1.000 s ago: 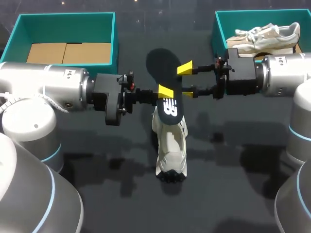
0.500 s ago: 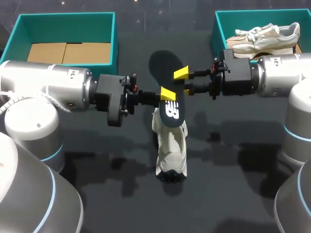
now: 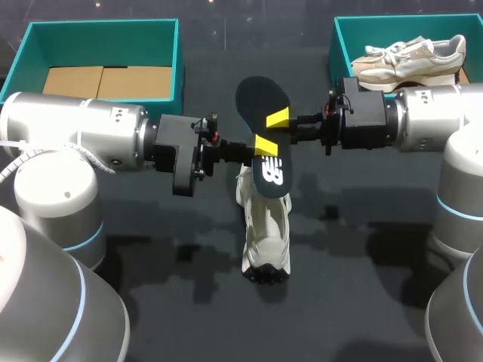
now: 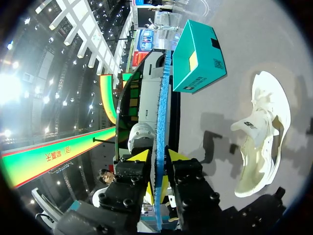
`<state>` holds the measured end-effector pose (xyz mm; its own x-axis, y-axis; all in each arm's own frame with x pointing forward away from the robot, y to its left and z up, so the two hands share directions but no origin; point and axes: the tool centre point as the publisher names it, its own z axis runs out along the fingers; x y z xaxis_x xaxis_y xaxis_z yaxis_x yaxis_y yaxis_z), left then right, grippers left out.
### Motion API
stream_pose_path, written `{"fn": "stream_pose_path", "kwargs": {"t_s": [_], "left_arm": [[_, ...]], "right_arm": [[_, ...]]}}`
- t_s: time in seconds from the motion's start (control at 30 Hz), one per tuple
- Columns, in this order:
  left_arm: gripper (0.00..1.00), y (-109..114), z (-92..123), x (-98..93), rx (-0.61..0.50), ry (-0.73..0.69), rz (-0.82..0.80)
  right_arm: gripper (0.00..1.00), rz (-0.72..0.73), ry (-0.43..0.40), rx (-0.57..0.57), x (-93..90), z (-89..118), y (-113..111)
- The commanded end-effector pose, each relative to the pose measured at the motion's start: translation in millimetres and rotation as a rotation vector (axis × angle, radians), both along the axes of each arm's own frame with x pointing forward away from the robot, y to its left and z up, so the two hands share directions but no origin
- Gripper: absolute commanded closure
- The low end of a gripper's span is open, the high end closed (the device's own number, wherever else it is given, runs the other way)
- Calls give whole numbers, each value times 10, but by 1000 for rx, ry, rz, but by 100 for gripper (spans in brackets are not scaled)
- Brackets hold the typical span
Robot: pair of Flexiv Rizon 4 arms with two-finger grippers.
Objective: Take the shoe out of the shoebox, open the shoe tongue, remove and reinsert the insole, then place the shoe into the shoebox
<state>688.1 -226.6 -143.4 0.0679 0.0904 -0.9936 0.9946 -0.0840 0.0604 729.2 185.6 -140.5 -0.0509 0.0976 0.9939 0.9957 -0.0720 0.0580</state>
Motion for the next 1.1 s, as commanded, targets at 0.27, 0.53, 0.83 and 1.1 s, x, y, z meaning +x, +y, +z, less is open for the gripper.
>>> {"fn": "stream_pose_path", "kwargs": {"t_s": [0.27, 0.53, 0.83, 1.1], "left_arm": [[100, -41, -31, -14, 3, -7, 9], [100, -30, -65, -38, 3, 1, 12], [0, 235, 22, -142, -3, 32, 19], [0, 670, 120, -177, 32, 82, 31]], "right_arm": [[88, 3, -4, 5, 2, -4, 44], [100, 12, -5, 4, -5, 1, 68], [100, 12, 1, -2, -38, -32, 28], [100, 8, 13, -5, -60, -123, -1]]}}
